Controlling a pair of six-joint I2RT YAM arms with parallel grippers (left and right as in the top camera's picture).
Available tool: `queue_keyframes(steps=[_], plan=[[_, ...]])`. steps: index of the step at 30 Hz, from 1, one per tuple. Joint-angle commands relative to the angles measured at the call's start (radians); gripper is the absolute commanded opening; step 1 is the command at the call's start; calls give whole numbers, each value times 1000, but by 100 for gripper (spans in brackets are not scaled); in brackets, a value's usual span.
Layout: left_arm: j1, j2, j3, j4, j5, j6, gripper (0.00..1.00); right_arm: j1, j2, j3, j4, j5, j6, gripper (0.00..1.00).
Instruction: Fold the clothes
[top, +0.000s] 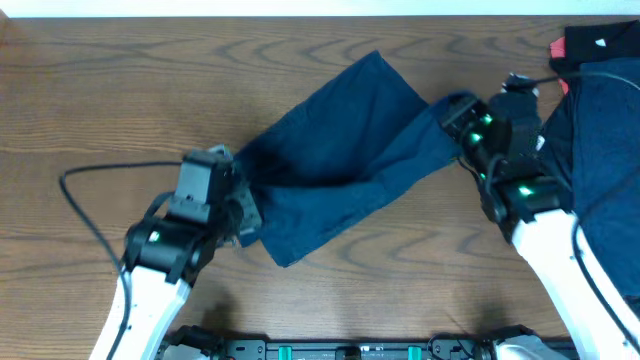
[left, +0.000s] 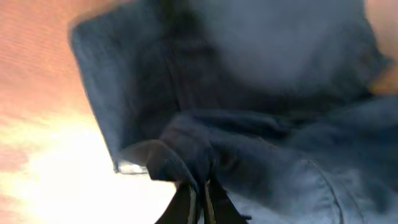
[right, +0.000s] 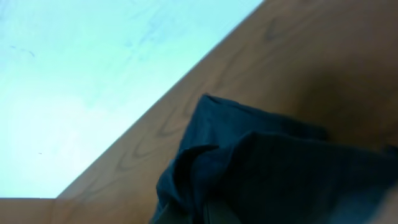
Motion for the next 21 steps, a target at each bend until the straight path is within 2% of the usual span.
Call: queue_keyframes(steps=[1,6,15,21], plan=[[-1,64,14,50,-201,7,6,24,76,13,81,4,-2,2],[6,164,14,130,-301,7,7,37,180,13,245,12,-6,2],[147,274,14,254,-320,-17,6,37,326,13,387,90,-5,1],[222,303,14,267,-320,-20,6,52,433,13,467,90,-6,2]])
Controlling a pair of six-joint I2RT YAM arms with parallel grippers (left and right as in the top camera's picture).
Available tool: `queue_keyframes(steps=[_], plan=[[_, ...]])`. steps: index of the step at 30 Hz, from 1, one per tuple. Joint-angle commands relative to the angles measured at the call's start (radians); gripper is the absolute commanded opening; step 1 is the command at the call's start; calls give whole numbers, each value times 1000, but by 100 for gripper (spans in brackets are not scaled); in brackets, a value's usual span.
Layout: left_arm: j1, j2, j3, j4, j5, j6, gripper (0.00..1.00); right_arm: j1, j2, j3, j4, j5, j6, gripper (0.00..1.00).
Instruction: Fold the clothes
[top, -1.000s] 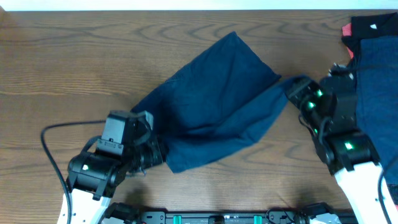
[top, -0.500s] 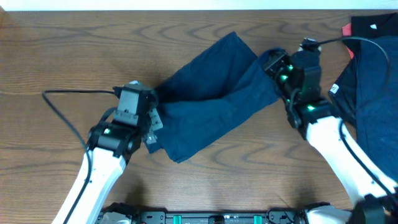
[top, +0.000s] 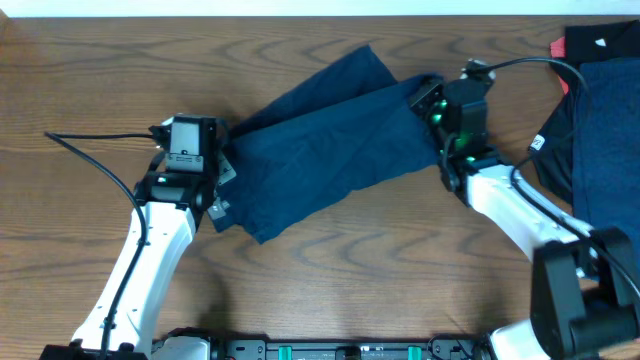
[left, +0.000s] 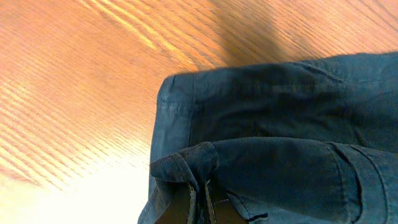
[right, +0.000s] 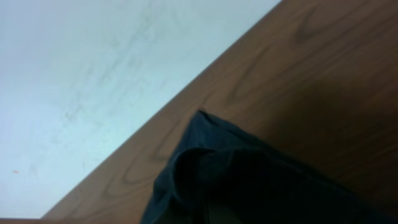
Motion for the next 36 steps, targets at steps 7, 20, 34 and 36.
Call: queue_keyframes(steps=[7,20,34,36], plan=[[35,86,14,58,-50,-10,6,46,164,13,156,66,-73,2],[37,102,34,51,30,109,98,56,150,13,189,74,-414,78],[37,171,32,-101,290,201,98,58,-29,13,-138,-91,-414,96],[37,213,32,-68,297,225,98,58,-29,13,-176,-105,-413,96]])
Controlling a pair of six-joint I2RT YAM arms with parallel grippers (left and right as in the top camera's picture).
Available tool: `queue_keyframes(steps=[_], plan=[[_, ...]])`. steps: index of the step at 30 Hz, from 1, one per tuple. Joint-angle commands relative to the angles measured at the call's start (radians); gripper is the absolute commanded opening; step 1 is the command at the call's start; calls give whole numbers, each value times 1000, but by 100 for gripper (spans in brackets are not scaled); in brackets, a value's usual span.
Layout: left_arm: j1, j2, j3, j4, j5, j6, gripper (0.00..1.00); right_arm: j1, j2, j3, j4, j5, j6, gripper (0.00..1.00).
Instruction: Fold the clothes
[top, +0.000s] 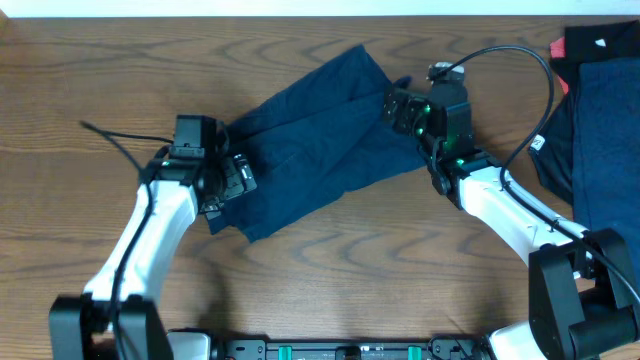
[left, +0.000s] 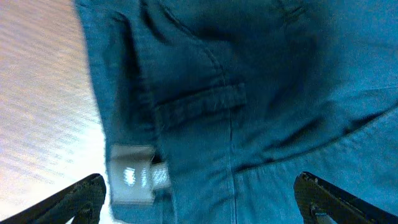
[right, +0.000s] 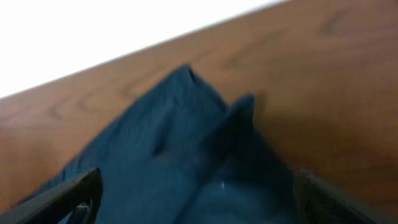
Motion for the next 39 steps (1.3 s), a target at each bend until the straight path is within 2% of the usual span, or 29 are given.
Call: queue_keyframes(steps=[1,6,8,9,11,13,15,16,18,20,25,33,39], plan=[[5,65,16,34,34,55,98,9,-5,9,-39,-55,-18,96],[5,117,16,80,68,69,98,9,-5,9,-106,-55,-18,96],[5,119,16,92,84,69,99,9,-5,9,-112,-55,-18,92],[5,118,16,97,84,69,96,9,-5,9,-112,-55,-18,88],[5,118,17,104,84,69,82,9,-5,9,-113,-55,-18,79],[5,118,18,104,84,69,58,9,-5,9,-121,-54,-18,70],[5,116,18,103,84,69,38,9,-5,9,-133,-53,-18,59],[5,112,19,100,84,69,23,9,-5,9,-142,-52,-18,52],[5,101,21,96,84,69,8,9,-5,9,-161,-34,-18,42],[5,79,27,84,80,69,6,9,-5,8,-188,-1,-18,33],[5,-41,66,37,80,107,6,9,-5,8,-252,90,-18,23],[5,-261,83,-12,37,106,6,8,-5,8,-257,89,1,24],[5,-261,83,-24,-88,107,6,9,-5,8,-254,89,10,28]])
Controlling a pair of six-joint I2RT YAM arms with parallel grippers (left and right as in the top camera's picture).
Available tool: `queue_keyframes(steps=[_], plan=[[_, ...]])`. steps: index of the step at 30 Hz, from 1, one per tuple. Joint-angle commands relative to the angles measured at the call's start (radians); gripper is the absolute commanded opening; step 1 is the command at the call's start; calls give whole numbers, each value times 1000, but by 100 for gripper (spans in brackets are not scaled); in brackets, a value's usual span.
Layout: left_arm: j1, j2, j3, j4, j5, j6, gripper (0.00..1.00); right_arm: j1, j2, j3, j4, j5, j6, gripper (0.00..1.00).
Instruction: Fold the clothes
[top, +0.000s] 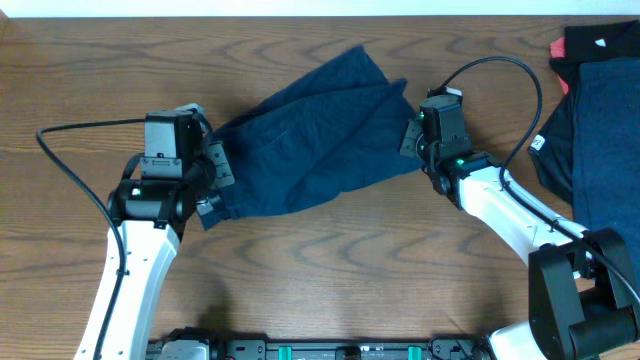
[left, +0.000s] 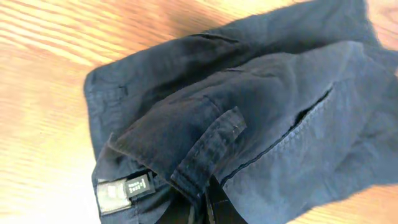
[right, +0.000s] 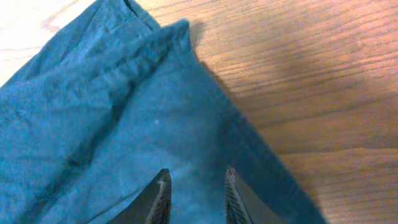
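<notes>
A dark blue pair of shorts (top: 310, 140) lies crumpled on a slant across the middle of the wooden table (top: 330, 280). My left gripper (top: 208, 178) sits at its lower left end. In the left wrist view this gripper (left: 202, 202) is shut on a fold of the waistband, beside a sewn-in label (left: 127, 190). My right gripper (top: 410, 135) is at the cloth's right edge. In the right wrist view it (right: 198, 193) is open just above the blue fabric (right: 112, 137), nothing pinched between its fingertips (right: 163, 186).
A pile of other clothes lies at the right edge: a dark blue piece (top: 600, 130) and a black and red one (top: 595, 40) at the far corner. Arm cables loop over the table on the left (top: 80, 180) and right (top: 520, 80).
Both grippers were wide open over the shorts. The left one is now shut on a waistband fold at the lower left end. The right one has shifted to the right edge and narrowed, still open.
At first both grippers were shut on the shorts' two ends, holding them stretched between them. Then the shorts lay further left and flatter, both still gripping. Then both had let go. Now the left holds the waistband again and the shorts lie bunched.
</notes>
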Motion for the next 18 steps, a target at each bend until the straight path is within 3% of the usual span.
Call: queue_keyframes(steps=[1,9,13,18], plan=[[5,28,18,-2,-104,17,6,8,-5,8,2,21,12,27],[5,205,18,145,-262,7,6,8,-3,8,38,21,19,26],[14,290,18,245,-399,-71,6,8,9,8,101,21,19,29],[83,368,18,312,-410,-144,6,8,38,8,162,21,18,37]])
